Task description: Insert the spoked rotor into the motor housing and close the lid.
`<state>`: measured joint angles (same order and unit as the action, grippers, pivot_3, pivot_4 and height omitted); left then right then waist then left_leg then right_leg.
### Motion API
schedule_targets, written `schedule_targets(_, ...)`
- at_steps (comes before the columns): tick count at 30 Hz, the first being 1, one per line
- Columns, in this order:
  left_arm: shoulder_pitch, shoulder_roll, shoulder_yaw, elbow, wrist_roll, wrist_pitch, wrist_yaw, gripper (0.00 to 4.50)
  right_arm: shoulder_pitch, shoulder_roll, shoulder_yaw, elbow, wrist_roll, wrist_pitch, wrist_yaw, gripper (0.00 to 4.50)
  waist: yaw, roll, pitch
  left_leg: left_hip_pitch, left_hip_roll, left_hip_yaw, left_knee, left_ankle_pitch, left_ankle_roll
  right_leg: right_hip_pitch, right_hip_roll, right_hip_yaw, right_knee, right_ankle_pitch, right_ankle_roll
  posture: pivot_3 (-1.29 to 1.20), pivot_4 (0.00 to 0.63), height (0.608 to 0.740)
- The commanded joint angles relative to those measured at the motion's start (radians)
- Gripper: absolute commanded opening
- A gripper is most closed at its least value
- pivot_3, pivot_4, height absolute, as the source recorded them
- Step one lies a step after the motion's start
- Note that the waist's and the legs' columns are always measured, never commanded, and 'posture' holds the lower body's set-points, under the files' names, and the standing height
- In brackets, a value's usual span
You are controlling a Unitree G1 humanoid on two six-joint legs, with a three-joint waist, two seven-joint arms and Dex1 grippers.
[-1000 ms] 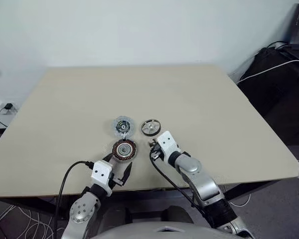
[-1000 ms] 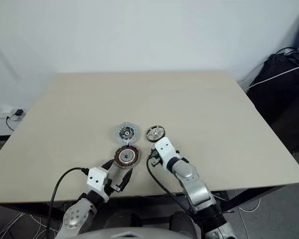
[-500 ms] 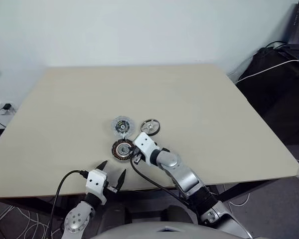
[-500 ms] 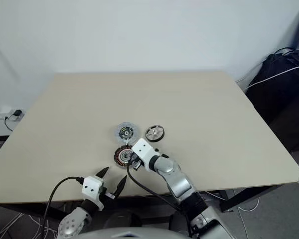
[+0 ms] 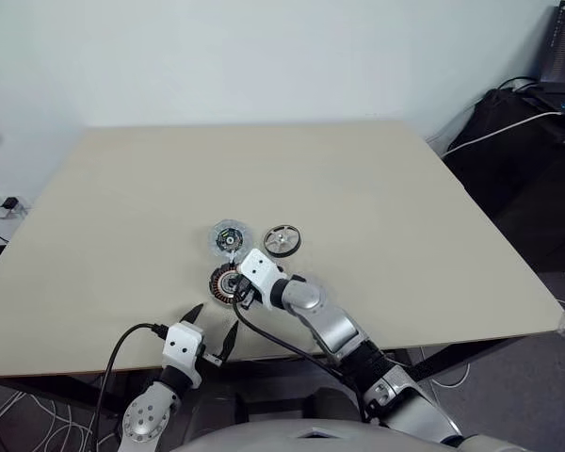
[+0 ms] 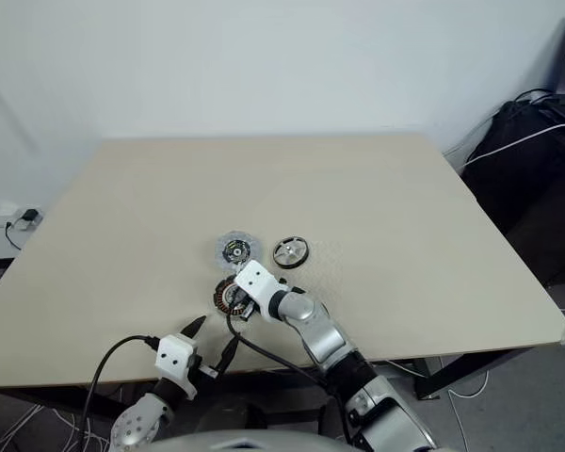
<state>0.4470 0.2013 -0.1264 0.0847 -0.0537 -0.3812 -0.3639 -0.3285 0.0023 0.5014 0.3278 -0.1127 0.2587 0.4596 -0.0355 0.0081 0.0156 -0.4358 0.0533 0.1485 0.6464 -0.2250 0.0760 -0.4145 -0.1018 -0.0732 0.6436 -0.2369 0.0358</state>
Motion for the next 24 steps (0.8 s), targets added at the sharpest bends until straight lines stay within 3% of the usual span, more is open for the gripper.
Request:
schedule_targets(1,-0.008,-0.004,0.001,-0.023,0.005,-0.016,0.008,4.50,-0.024,0.018,-0.005,0.003,-0.001,-0.029,0.010,0.70,0.000,0.000,0.000,0.000,0.000,0.000,0.000,0.000,0.000,0.000,0.000,0.000,0.000,0.000,0.000,0.00,0.000,0.740)
schedule_targets(23,0.008,-0.012,-0.009,-0.102,0.013,0.037,0.034,4.50,-0.045,0.057,-0.017,0.077,-0.001,-0.064,0.019,0.70,-0.002,0.000,0.000,0.000,0.000,0.001,-0.001,0.000,-0.001,-0.001,0.000,0.000,0.000,0.000,0.000,0.00,0.000,0.740)
schedule_targets(24,0.008,-0.012,-0.010,-0.105,0.013,0.039,0.035,4.50,-0.045,0.058,-0.020,0.079,0.004,-0.063,0.024,1.05,-0.002,0.000,0.000,0.000,0.000,0.001,-0.001,0.000,-0.001,-0.001,0.000,0.000,0.000,0.000,0.000,0.00,0.000,0.740)
